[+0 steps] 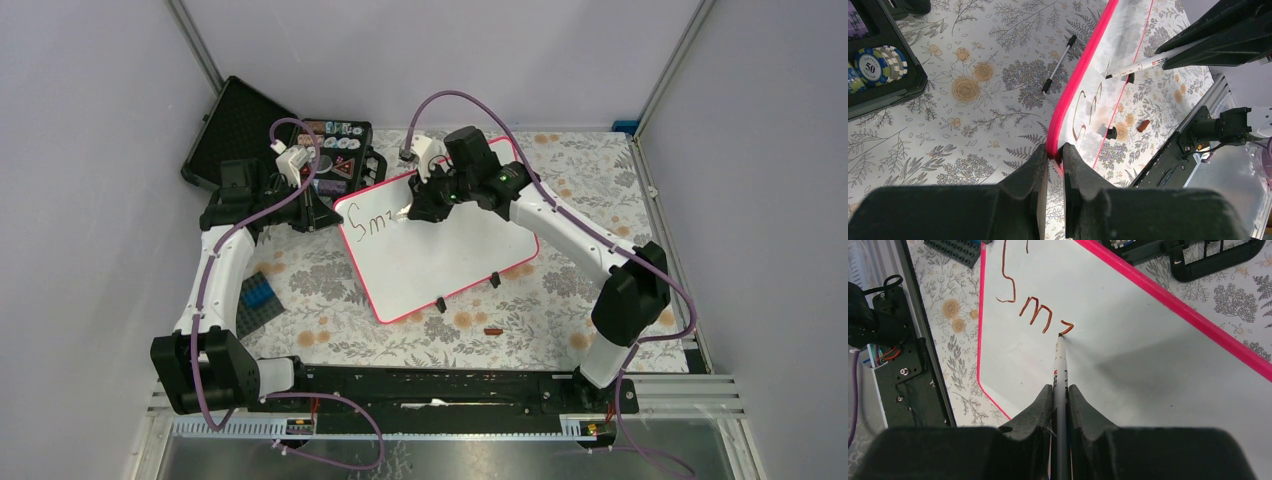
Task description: Write a sentence on the whiteboard
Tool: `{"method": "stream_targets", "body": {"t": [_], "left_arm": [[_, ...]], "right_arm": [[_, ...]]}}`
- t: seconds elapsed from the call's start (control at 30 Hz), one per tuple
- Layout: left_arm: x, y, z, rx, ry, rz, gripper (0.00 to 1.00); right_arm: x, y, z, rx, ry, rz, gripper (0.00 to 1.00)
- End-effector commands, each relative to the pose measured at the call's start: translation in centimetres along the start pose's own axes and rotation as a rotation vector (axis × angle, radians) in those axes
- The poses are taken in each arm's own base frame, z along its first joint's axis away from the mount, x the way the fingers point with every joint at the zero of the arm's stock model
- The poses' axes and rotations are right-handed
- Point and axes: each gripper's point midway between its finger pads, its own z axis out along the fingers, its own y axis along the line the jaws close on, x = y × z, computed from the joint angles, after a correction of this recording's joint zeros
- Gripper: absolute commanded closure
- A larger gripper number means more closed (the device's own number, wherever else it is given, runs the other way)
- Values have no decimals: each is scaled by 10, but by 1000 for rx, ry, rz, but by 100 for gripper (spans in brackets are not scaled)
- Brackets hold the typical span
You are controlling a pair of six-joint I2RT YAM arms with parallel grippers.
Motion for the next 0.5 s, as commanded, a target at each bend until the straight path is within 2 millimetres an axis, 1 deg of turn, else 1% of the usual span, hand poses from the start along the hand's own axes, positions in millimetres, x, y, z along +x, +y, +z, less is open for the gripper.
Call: {"method": "stream_targets", "body": {"t": [0.0, 0.33, 0.47], "left_arm": [[-17, 0, -5, -17, -57, 101, 100], [-17, 0, -5, -15, -56, 101, 100], [-17, 0, -5, -17, -56, 98, 100]], "right_arm": [[-3, 0, -6, 21, -11, -36, 100], [6, 2, -9, 25, 6, -42, 100], [4, 0, -12, 38, 1, -52, 100]]}}
